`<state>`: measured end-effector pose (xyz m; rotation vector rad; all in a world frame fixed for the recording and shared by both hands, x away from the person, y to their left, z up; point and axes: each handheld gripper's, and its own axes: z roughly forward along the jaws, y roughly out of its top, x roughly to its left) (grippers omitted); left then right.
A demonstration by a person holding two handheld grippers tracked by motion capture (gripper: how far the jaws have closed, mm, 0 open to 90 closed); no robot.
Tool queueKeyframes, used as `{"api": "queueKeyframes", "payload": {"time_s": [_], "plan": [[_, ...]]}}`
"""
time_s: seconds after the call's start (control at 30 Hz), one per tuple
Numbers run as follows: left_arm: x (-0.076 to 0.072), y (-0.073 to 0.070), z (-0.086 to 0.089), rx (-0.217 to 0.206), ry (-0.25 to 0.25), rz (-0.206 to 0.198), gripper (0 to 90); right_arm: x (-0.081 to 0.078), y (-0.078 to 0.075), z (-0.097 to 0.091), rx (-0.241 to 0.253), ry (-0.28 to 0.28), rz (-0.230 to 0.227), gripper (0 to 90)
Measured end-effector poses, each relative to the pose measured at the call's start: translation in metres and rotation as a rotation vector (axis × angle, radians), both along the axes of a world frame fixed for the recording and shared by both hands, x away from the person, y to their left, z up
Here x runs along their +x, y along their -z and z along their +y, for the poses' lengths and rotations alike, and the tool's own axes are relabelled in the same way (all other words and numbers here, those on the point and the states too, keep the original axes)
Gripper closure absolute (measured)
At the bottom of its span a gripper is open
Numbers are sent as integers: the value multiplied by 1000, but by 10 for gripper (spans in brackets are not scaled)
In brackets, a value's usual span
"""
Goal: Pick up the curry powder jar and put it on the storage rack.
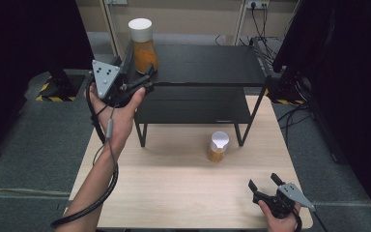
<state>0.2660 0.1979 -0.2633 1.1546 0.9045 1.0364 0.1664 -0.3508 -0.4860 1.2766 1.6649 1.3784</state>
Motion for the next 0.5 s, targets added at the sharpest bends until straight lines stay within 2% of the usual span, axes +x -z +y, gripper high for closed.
{"api": "queueKeyframes", "payload": {"time_s": [0.3, 0.5], "plan": [[-15, 23, 6, 0, 28, -5, 106, 0, 0, 0, 1, -1, 1, 48], [-22, 39, 12, 5, 52, 9, 106, 0, 0, 0, -1, -1, 0, 48]]}}
